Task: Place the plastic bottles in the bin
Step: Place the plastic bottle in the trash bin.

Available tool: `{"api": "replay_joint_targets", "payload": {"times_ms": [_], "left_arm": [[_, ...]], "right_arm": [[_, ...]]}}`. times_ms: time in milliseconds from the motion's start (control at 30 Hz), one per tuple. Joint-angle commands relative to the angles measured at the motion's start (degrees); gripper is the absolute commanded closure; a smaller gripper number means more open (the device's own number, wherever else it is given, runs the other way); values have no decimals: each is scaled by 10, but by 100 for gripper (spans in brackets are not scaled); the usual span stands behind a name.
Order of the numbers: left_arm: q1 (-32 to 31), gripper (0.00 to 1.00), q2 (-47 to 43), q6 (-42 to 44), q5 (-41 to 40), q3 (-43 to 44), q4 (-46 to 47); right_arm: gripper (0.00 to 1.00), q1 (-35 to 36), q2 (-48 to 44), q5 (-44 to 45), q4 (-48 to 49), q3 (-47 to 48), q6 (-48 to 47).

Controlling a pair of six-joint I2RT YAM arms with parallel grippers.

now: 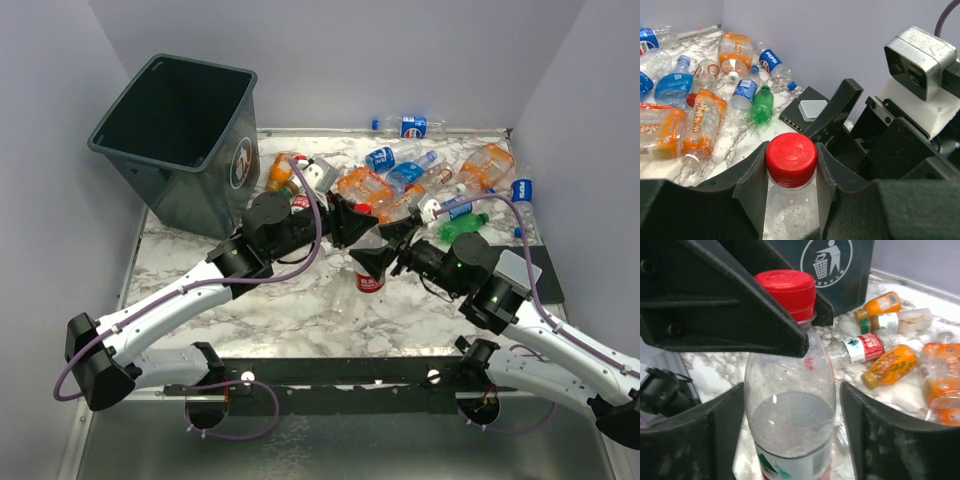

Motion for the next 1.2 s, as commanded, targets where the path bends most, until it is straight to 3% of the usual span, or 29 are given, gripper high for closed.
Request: {"api": "replay_joint_targets", "payload": {"times_ms": [0, 33, 67, 200, 333, 433, 533, 600, 700, 767, 900, 1000, 1167], "left_arm": [[-3, 100, -1, 6, -4, 4, 1], [-3, 100, -3, 9, -12, 3, 1], [-3, 100, -7, 13, -23, 3, 0], [-2, 100, -24, 60, -112, 25, -28], [-2, 100, -25, 155, -240, 103, -72], [-1, 100, -12, 248, -362, 179, -77], [-1, 100, 14, 357, -471, 250, -71], [2, 100, 33, 433, -554, 273, -8], [23, 100, 57, 505, -579, 304, 54], [57, 100, 86, 501, -574, 362, 41], [183, 100, 165, 421, -556, 458, -33], [238, 100, 185, 378, -552, 461, -18], [262, 100, 193, 352, -553, 423, 47]], "right_arm": [[10, 4, 10, 15, -8, 10, 16], [1, 3, 13, 13, -13, 14, 22], [0, 3, 16, 8, -18, 20, 30], [0, 3, 21, 1, -63, 62, 57], [0, 3, 4, 32, -124, 109, 85], [0, 3, -34, 91, -130, 108, 112], [0, 3, -74, 218, -113, 70, 158], [0, 3, -86, 257, -113, 45, 151], [0, 3, -77, 288, -157, 33, 171], [0, 3, -70, 276, -173, 21, 178], [0, 3, -84, 216, -145, -29, 196], [0, 3, -100, 188, -130, -57, 209], [0, 3, -108, 174, -148, -74, 217]]}}
